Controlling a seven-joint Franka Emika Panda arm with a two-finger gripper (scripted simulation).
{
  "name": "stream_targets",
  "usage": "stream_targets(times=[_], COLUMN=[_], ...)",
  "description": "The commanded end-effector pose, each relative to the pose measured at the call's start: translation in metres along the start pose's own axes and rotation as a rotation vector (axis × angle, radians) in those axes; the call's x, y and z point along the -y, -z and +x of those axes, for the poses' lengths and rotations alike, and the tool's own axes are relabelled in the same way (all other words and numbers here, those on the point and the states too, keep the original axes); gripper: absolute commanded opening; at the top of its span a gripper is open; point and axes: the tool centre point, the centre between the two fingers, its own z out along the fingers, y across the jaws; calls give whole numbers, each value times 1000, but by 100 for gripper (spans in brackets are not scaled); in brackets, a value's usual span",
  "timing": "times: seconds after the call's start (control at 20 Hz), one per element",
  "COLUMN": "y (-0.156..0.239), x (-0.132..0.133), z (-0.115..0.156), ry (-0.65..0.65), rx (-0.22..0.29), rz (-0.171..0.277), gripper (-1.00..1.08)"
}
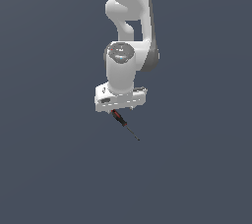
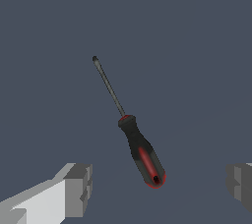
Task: Pick up the object and move it to a goal position.
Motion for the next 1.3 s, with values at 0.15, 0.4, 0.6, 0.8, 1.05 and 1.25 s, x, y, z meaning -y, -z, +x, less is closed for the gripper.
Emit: stream_targets(times=[0.15,0.4,0.6,0.8,1.05,1.25], y=[-22,-41,-54,-63,-70,-71], x=[5,10,14,17,19,19], z=[4,7,9,10,11,11], ry=[148,286,373,437,484,496], rx=[-6,-15,-22,-28,-32,-33], rz=[7,14,20,24,28,28], gripper=[100,100,100,100,100,100])
